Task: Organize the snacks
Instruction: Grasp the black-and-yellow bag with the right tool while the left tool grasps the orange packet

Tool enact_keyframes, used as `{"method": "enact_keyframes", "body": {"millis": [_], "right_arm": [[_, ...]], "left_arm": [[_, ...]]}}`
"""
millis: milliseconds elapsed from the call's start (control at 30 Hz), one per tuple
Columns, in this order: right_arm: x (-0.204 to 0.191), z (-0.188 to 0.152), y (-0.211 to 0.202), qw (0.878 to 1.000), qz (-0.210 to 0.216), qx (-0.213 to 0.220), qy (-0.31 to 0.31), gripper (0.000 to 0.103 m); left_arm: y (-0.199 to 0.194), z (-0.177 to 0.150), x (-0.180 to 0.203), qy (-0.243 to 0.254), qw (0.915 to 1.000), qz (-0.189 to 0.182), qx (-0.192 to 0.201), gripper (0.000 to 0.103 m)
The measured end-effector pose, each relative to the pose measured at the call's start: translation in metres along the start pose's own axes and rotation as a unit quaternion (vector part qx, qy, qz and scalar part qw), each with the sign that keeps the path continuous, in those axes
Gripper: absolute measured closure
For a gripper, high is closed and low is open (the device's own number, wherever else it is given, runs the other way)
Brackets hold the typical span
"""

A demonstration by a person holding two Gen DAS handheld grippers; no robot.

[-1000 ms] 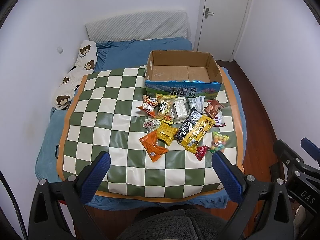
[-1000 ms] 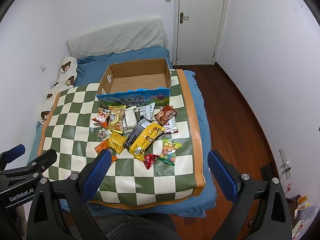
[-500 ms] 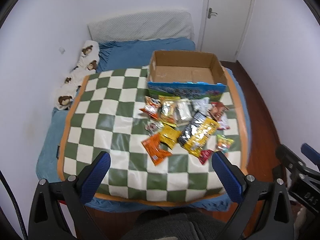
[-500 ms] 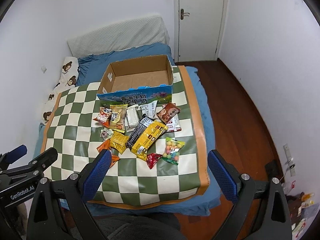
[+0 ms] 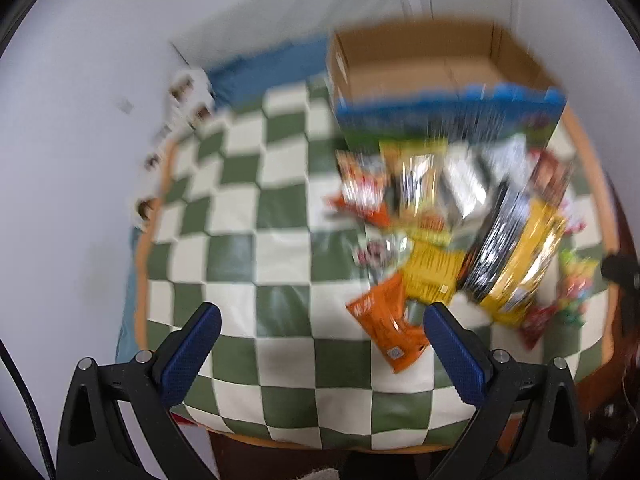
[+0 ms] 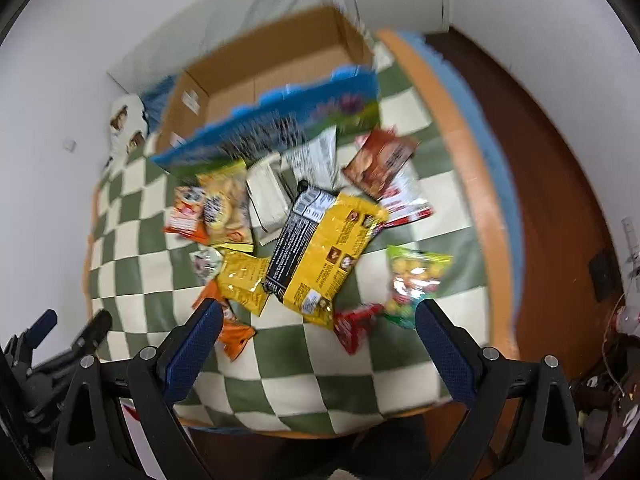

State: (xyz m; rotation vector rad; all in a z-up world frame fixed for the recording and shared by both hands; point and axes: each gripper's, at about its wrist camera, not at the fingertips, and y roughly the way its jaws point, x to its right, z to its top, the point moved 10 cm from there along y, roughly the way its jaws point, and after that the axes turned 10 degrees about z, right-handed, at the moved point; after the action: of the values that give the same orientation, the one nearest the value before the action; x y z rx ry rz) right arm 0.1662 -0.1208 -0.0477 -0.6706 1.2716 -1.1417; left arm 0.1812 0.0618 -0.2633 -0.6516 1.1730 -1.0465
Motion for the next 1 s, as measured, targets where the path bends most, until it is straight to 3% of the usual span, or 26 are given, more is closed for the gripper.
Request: {"method": "enact_keyframes", "body": {"millis": [133, 233, 367, 533, 567, 667, 767, 833, 933, 1000], "right_arm": [[0.017, 0.016, 0.077, 0.998, -0.002, -0.037, 0.047, 0.004], [0.028, 0.025, 0.127, 0.995, -0.004, -0.054, 0.086, 0.004], [0.038, 0.027, 0.179, 0.988, -0.017, -0.085, 0.129, 0.004], [0.041, 0.024, 0.221, 0.982, -0.026, -0.104, 0.156, 0.004], [0.039, 0.025, 0.228, 0.982, -0.028, -0.108, 0.154, 0.004], [0.037, 0.021, 0.245, 0.981, -0.058, -0.131, 0.133, 0.004], [0.034, 0.017, 0.252, 0.983, -0.069, -0.139, 0.099, 0.011], [0.030, 0.013, 0.255, 0.984, -0.072, -0.149, 0.069, 0.012], [0.024, 0.004, 0.264, 0.983, -0.082, -0.164, -0.003, 0.012], [0.018, -0.004, 0.271, 0.979, -0.093, -0.176, -0.054, 0.012]], "left_arm": [[0.056, -0.010, 0.012, -0.014, 0.9970, -0.030, -0.070, 0.000], [0.091, -0.024, 0.021, -0.054, 0.9883, -0.064, -0.128, 0.000], [0.125, -0.047, 0.039, -0.115, 0.9660, -0.117, -0.200, 0.001], [0.147, -0.065, 0.063, -0.169, 0.9337, -0.182, -0.258, 0.004], [0.152, -0.067, 0.069, -0.180, 0.9259, -0.196, -0.268, 0.009], [0.165, -0.067, 0.080, -0.204, 0.9144, -0.214, -0.276, 0.025], [0.175, -0.065, 0.084, -0.205, 0.9174, -0.213, -0.266, 0.041], [0.175, -0.062, 0.084, -0.190, 0.9270, -0.208, -0.247, 0.048], [0.167, -0.051, 0.082, -0.137, 0.9528, -0.182, -0.201, 0.053], [0.161, -0.041, 0.079, -0.075, 0.9773, -0.133, -0.147, 0.053]]}}
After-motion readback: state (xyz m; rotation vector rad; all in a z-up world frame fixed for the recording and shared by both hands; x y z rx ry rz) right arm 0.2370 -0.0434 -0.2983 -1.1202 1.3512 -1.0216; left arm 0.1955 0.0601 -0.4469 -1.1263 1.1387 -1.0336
